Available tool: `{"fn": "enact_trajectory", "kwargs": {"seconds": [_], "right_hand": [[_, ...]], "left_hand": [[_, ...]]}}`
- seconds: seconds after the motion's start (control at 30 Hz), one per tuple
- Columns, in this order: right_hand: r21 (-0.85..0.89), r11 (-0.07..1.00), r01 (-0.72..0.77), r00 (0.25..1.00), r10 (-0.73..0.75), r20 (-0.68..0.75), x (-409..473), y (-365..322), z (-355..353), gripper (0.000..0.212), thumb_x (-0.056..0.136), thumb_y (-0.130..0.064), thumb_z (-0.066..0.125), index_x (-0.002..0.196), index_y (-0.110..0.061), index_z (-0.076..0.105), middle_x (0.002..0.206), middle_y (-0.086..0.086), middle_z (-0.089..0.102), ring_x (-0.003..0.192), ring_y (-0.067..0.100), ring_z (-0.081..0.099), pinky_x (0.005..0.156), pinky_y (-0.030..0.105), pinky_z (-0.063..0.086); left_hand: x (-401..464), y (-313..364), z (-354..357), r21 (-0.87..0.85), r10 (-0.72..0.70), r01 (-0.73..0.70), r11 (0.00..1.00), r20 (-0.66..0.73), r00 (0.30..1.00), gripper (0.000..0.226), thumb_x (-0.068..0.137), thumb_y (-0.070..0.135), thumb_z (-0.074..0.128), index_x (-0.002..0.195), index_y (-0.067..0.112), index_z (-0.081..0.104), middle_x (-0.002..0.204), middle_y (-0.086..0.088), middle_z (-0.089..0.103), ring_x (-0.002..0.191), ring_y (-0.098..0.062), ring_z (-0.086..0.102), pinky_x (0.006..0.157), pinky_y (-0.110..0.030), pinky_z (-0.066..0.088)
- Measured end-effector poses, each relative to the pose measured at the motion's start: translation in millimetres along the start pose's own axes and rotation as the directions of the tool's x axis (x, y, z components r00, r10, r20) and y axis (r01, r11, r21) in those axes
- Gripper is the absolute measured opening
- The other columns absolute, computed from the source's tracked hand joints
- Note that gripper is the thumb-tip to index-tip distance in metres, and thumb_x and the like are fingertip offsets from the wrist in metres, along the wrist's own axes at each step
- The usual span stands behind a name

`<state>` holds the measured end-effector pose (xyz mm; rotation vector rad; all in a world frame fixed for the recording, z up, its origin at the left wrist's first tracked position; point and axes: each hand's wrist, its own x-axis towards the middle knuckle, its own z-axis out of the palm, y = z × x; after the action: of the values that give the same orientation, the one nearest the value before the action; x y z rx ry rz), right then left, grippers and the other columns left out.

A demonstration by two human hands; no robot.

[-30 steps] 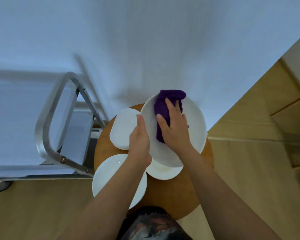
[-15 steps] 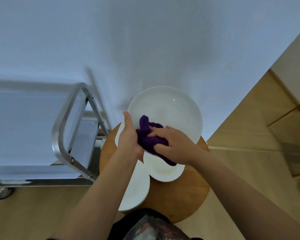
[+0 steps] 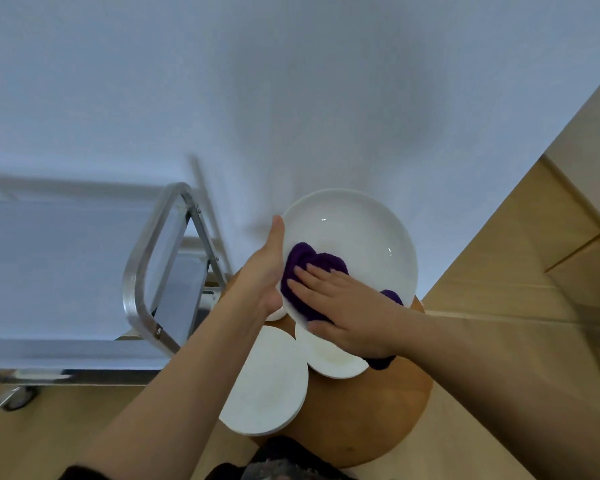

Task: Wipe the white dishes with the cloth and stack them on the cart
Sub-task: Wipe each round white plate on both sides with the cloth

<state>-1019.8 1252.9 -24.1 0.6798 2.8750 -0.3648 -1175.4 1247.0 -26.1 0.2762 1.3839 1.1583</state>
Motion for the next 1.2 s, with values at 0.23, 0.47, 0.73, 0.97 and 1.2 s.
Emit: {"fn": "enact_trajectory", "kwargs": {"seconds": [0.23, 0.47, 0.73, 0.97, 1.2], "right_hand": [[0.12, 0.971, -0.206, 0.875, 0.238, -0.421, 38, 1, -5, 0.057, 0.1, -0.029, 0.032, 0.149, -0.008, 0.012, 0.157, 0.012, 0.01, 0.145, 0.021, 0.005, 0.112, 0.024, -0.007], [0.159, 0.86, -0.484, 0.608, 0.461, -0.646, 31, 35, -12, 0.053, 0.096, -0.022, 0.042, 0.145, -0.006, 0.03, 0.15, 0.02, 0.029, 0.14, 0.033, 0.024, 0.114, 0.042, 0.019], [0.402, 0.827, -0.393, 0.663, 0.558, -0.499, 9, -17, 14, 0.061, 0.094, -0.035, 0.043, 0.149, -0.025, 0.018, 0.151, 0.005, 0.029, 0.135, 0.022, 0.03, 0.098, 0.031, 0.039], [0.587, 0.806, -0.078, 0.859, 0.353, -0.371, 7, -40, 19, 0.083, 0.069, -0.029, 0.069, 0.141, -0.034, 0.026, 0.128, -0.013, 0.05, 0.11, 0.008, 0.049, 0.08, 0.011, 0.035], [0.31, 0.946, -0.091, 0.827, 0.245, -0.505, -33, 11, 13, 0.035, 0.06, -0.02, 0.069, 0.095, -0.018, 0.068, 0.088, -0.003, 0.068, 0.083, 0.021, 0.064, 0.077, 0.029, 0.05]], "left_hand": [[-15, -12, 4, 0.005, 0.025, -0.025, 1.0, 0.016, 1.0, 0.06, 0.08, 0.076, 0.043, 0.098, 0.024, 0.067, 0.086, -0.001, 0.074, 0.081, -0.019, 0.069, 0.066, -0.033, 0.056], [-20, 4, -3, -0.1, 0.261, -0.274, 0.956, -0.13, 0.957, 0.041, 0.082, 0.073, 0.045, 0.08, 0.033, 0.055, 0.075, 0.009, 0.068, 0.072, -0.014, 0.066, 0.047, -0.024, 0.05], [-19, 15, -6, -0.137, 0.306, -0.326, 0.935, -0.149, 0.94, 0.047, 0.081, 0.074, 0.044, 0.082, 0.029, 0.057, 0.061, 0.011, 0.071, 0.07, -0.017, 0.069, 0.04, -0.022, 0.049], [-19, 4, -1, -0.222, 0.244, -0.27, 0.937, -0.137, 0.96, 0.055, 0.076, 0.074, 0.053, 0.094, 0.022, 0.061, 0.086, -0.006, 0.075, 0.071, -0.022, 0.073, 0.056, -0.034, 0.058], [-25, 15, -16, -0.133, 0.308, -0.325, 0.936, -0.135, 0.942, 0.043, 0.083, 0.073, 0.041, 0.08, 0.032, 0.055, 0.054, 0.012, 0.068, 0.057, -0.013, 0.067, 0.036, -0.02, 0.047]]}}
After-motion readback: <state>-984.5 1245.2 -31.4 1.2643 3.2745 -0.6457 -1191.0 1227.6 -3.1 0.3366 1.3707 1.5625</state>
